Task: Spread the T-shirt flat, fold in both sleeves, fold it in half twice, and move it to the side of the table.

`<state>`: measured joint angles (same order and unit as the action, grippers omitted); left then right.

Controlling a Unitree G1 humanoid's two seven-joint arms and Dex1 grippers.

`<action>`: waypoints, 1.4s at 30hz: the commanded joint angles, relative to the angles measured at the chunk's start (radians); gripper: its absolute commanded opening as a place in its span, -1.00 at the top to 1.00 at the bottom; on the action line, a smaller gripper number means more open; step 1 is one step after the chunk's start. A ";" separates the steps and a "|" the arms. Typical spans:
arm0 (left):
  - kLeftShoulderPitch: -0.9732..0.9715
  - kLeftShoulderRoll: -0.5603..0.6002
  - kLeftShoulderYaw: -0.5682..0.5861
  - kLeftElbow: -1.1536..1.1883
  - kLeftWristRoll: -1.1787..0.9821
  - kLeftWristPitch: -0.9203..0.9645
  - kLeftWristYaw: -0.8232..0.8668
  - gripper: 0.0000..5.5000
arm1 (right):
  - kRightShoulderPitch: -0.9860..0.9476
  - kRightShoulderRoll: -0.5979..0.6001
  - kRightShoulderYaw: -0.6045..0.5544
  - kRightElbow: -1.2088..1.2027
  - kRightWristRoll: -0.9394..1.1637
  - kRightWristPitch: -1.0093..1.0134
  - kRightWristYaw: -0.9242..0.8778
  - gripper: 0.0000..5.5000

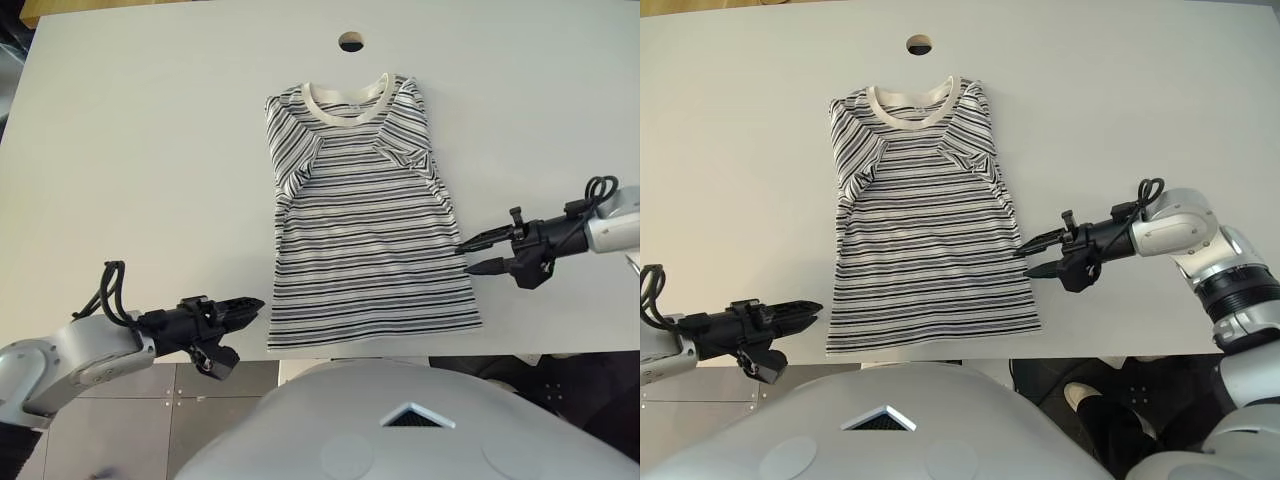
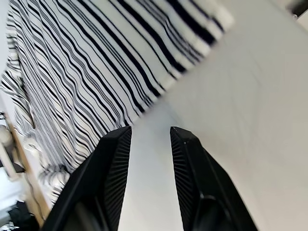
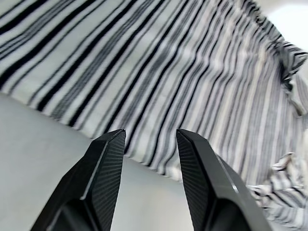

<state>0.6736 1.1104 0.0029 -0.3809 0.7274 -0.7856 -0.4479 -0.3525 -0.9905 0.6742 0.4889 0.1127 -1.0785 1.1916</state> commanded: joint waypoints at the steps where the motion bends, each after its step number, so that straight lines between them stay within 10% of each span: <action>1: 0.040 -0.072 -0.057 -0.048 0.065 0.022 -0.013 0.44 | -0.040 0.037 -0.025 0.040 0.008 -0.018 0.047 0.29; 9: 0.002 -0.095 -0.093 -0.056 0.079 0.020 -0.032 0.44 | -0.019 0.062 -0.072 0.049 0.019 -0.018 0.069 0.29; 18: -0.017 -0.082 -0.098 -0.021 0.079 0.010 -0.028 0.95 | 0.022 0.035 -0.093 0.060 0.014 -0.054 0.096 0.28; 42: 0.033 -0.128 -0.093 -0.050 0.098 0.050 -0.013 0.95 | 0.147 -0.017 0.002 -0.009 0.035 -0.211 0.123 0.28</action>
<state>0.6993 0.9851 -0.0829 -0.4382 0.8015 -0.7456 -0.4479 -0.2127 -1.0248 0.6791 0.4745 0.1807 -1.2855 1.3275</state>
